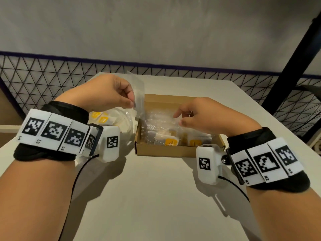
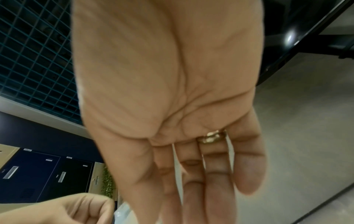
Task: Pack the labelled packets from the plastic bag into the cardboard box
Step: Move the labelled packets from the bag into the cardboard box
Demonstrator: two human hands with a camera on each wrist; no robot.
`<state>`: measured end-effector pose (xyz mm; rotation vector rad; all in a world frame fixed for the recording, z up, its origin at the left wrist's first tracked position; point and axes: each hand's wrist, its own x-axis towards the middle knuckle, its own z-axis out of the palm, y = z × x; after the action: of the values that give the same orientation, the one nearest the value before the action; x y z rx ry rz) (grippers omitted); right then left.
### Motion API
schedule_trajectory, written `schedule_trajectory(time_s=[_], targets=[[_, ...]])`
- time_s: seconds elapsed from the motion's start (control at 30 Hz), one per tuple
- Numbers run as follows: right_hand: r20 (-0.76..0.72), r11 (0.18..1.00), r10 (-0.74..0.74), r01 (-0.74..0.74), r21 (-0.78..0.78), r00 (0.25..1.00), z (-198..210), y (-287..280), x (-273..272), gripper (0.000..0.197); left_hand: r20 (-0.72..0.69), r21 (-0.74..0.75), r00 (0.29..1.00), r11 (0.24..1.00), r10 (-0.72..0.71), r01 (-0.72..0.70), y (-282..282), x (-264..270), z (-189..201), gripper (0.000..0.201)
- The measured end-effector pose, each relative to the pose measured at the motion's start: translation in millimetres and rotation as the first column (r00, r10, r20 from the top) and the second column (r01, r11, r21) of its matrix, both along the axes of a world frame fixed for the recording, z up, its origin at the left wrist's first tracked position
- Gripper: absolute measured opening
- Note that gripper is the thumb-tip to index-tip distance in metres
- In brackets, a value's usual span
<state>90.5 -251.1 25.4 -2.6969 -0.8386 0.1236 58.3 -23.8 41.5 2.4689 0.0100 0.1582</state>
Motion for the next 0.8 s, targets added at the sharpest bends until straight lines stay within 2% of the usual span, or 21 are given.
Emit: schedule_trajectory(time_s=[0.07, 0.2, 0.3, 0.33, 0.43, 0.5, 0.57, 0.63, 0.73, 0.8], targets=[[-0.009, 0.996, 0.001, 0.000, 0.090, 1.000, 2, 3, -3, 0.039, 0.033, -0.060, 0.998, 0.997, -0.052, 0.054, -8, -3, 3, 0.007], [-0.056, 0.958, 0.026, -0.009, 0.288, 0.998, 5, 8, -9, 0.073, 0.089, -0.150, 0.983, 0.973, -0.163, 0.175, -28, -6, 5, 0.006], [-0.080, 0.935, 0.071, -0.038, 0.353, 0.994, 5, 13, -13, 0.082, 0.085, -0.183, 0.955, 0.938, -0.284, 0.295, -42, -8, 4, 0.006], [-0.066, 0.930, 0.085, -0.055, 0.365, 0.994, 4, 14, -13, 0.077, 0.077, -0.180, 0.946, 0.929, -0.316, 0.324, -45, -8, 2, 0.007], [0.030, 0.919, 0.055, -0.062, 0.390, 0.998, 2, 15, -10, 0.038, 0.061, -0.235, 0.922, 0.893, -0.382, 0.385, -47, -9, 1, 0.012], [0.080, 0.927, -0.005, -0.025, 0.374, 0.997, 2, 13, -7, 0.030, 0.068, -0.283, 0.915, 0.872, -0.397, 0.399, -44, -9, 3, 0.023], [0.099, 0.934, -0.051, 0.013, 0.357, 0.994, 2, 11, -5, 0.032, 0.070, -0.287, 0.939, 0.894, -0.338, 0.343, -37, -8, 5, 0.021], [0.105, 0.936, -0.073, 0.032, 0.352, 0.992, 2, 10, -3, 0.035, 0.055, -0.240, 0.973, 0.943, -0.223, 0.229, -26, -4, 4, 0.015], [0.120, 0.938, -0.076, 0.030, 0.346, 0.990, 0, 8, -2, 0.033, -0.059, -0.077, 0.998, 0.997, -0.022, 0.018, -6, 7, -7, 0.016], [0.120, 0.938, -0.073, 0.027, 0.344, 0.990, 0, 7, -1, 0.031, -0.165, 0.036, 0.979, 0.993, 0.119, -0.115, 9, 14, -17, 0.021]])
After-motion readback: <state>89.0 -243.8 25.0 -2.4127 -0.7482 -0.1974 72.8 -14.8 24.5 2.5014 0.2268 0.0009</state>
